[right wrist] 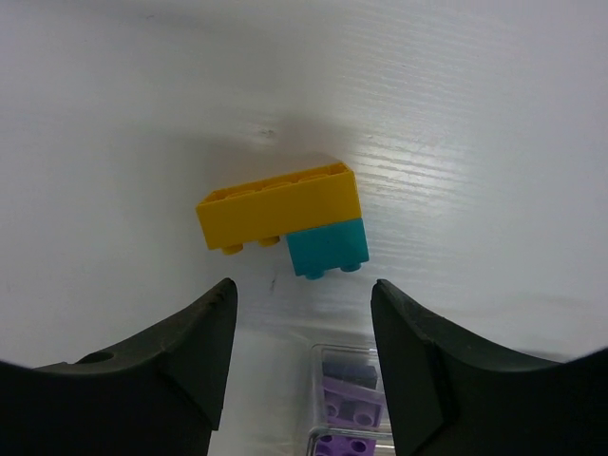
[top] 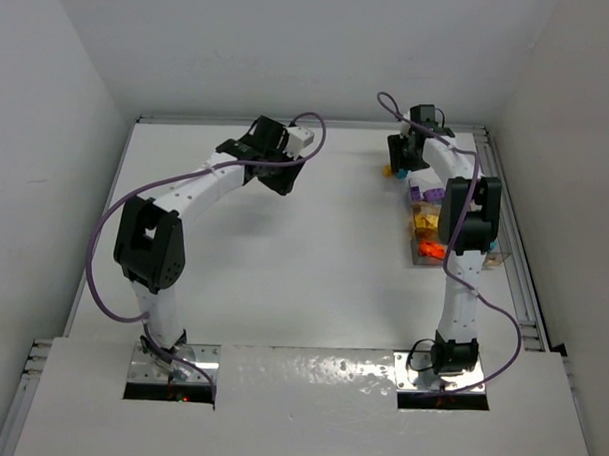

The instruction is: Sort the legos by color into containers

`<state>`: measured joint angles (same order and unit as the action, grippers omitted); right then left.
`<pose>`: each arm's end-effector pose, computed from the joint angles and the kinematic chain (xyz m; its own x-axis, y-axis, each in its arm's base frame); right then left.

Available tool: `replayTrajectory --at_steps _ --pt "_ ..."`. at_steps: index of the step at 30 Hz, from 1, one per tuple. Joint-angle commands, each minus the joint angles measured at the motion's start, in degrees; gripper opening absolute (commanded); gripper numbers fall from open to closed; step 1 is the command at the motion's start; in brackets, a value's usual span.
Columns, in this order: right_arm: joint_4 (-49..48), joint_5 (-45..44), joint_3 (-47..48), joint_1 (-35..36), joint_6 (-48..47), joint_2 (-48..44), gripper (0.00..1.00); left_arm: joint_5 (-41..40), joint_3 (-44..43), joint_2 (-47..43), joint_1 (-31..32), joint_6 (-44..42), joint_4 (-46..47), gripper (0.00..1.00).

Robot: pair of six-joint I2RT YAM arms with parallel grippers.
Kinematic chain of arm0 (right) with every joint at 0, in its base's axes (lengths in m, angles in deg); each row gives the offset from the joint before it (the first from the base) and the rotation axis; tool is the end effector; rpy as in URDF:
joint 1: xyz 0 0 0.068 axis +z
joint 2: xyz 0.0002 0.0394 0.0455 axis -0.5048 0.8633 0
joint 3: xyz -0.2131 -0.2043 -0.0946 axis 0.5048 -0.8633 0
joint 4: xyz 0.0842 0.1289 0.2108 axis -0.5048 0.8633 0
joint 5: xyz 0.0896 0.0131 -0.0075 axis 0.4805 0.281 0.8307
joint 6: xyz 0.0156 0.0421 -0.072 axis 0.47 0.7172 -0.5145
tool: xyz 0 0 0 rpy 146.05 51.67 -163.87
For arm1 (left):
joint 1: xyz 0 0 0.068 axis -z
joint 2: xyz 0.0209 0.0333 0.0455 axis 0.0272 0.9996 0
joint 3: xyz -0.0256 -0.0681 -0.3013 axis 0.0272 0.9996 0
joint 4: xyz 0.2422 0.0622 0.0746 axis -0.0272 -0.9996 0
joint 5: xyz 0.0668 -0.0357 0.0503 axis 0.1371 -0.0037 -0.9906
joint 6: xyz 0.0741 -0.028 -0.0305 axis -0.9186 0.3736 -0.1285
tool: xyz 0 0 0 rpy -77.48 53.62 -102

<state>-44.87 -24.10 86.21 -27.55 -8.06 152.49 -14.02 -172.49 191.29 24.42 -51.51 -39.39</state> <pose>0.5635 0.0250 0.1667 -0.8211 -0.0151 -0.5706 -0.0118 0.9999 -0.0096 0.3996 -0.2039 0.2835 -0.5615 0.5227 -0.6415 0.6422 0.7642 0.0606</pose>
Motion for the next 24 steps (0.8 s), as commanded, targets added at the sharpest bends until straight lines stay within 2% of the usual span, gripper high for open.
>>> replayTrajectory --at_steps 1,12,21,24 --pt "-0.3 1.4 2.5 0.0 -2.6 0.2 0.57 -0.6 -2.8 0.5 -0.9 0.7 0.8 0.44" --pt "-1.2 -0.5 5.0 0.0 -2.7 3.4 0.56 0.8 -4.2 1.6 -1.4 2.1 -0.2 0.44" --pt "-2.1 0.4 4.6 -0.1 -1.9 4.8 0.41 1.0 -5.0 2.3 -1.9 2.4 -0.3 0.43" --pt "-2.7 0.3 5.3 -0.1 -1.8 5.7 0.41 1.4 -5.2 2.6 -2.0 2.6 -0.5 0.43"
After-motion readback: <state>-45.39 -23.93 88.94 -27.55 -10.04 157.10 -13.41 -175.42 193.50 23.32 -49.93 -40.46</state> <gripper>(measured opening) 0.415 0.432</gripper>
